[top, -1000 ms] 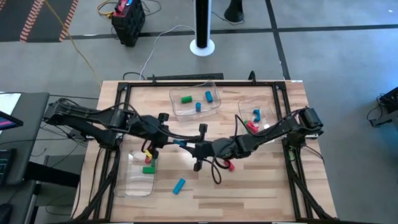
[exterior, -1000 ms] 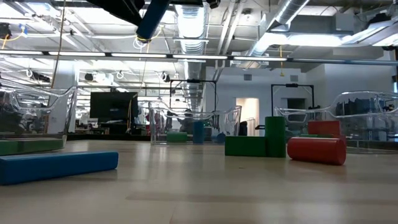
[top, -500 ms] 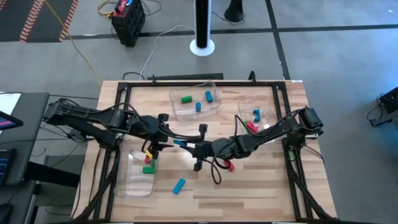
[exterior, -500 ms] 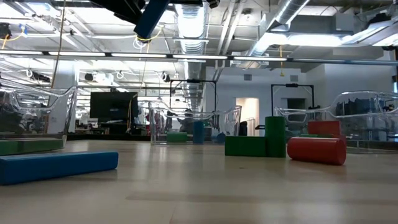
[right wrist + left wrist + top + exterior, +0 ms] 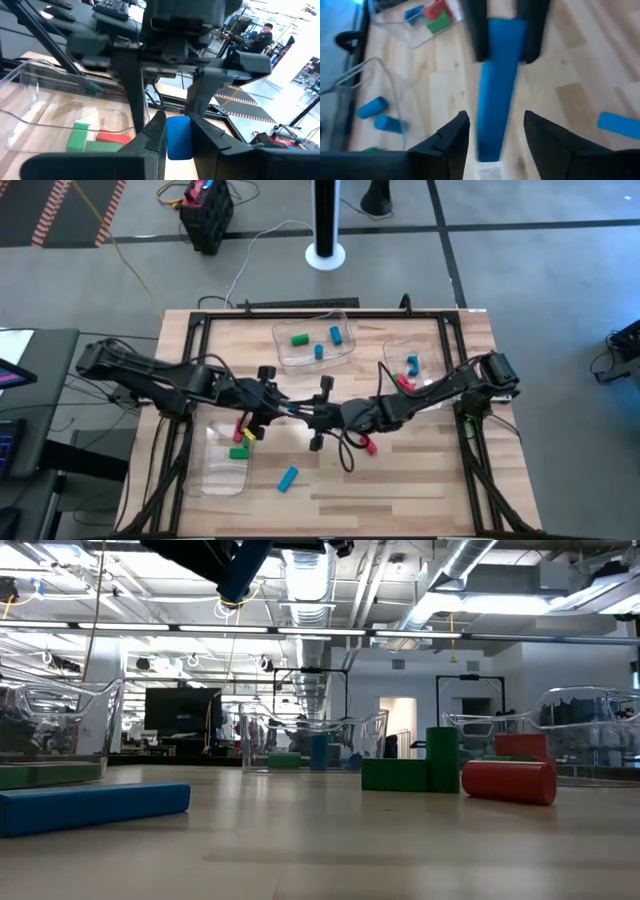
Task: Sort blocks by size
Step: Put the left blue rectangle block into the left transparent bin, then put the green cylinder block into the top transparent bin
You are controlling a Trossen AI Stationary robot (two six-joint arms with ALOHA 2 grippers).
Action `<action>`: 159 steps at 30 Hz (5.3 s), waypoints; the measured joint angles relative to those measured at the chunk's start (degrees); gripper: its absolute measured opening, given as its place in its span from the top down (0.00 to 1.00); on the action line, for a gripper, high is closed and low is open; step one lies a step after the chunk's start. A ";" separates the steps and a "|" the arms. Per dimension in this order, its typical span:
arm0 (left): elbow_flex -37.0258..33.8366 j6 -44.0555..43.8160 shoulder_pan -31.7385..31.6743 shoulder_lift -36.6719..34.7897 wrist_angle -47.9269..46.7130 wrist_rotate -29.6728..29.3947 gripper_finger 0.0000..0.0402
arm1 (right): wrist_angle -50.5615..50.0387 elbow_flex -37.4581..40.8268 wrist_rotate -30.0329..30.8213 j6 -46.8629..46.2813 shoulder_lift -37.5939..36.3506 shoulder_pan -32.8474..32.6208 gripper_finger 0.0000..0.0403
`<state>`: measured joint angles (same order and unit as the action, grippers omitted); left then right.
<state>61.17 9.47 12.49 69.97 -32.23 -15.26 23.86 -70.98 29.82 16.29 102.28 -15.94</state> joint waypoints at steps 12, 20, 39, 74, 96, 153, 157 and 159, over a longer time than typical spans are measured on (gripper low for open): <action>0.00 0.97 1.27 -0.06 0.36 -5.63 0.76 | -0.01 0.00 0.03 -0.37 0.00 -0.02 0.77; 0.00 1.21 1.29 0.02 -0.97 -5.56 0.86 | 0.00 0.00 0.04 -0.39 0.00 -0.02 0.77; 0.00 -0.19 1.34 -0.04 -7.12 -9.25 0.86 | -1.68 0.00 1.77 -0.81 0.02 -0.52 0.57; 2.03 -37.64 18.07 -7.12 -48.70 6.92 0.86 | -22.49 0.00 3.47 -9.14 0.04 -2.11 0.45; -15.23 -43.42 20.65 -7.10 -35.99 10.85 0.79 | -30.86 0.00 -0.11 -12.65 0.04 -4.64 0.45; -10.97 -13.17 19.39 -13.62 -0.15 -8.24 0.38 | -48.86 0.04 -9.98 -21.71 -0.94 -4.74 0.51; -10.97 -12.64 18.39 -12.02 0.33 -8.25 0.38 | -52.70 0.07 -9.93 -24.50 -3.56 -4.97 0.53; -10.97 -12.04 18.18 -10.42 0.56 -8.23 0.38 | -54.43 0.07 -9.92 -25.75 -5.02 -5.31 0.55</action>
<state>50.19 -2.57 30.68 59.55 -31.67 -23.49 -30.58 -70.91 19.90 -9.46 97.26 -21.26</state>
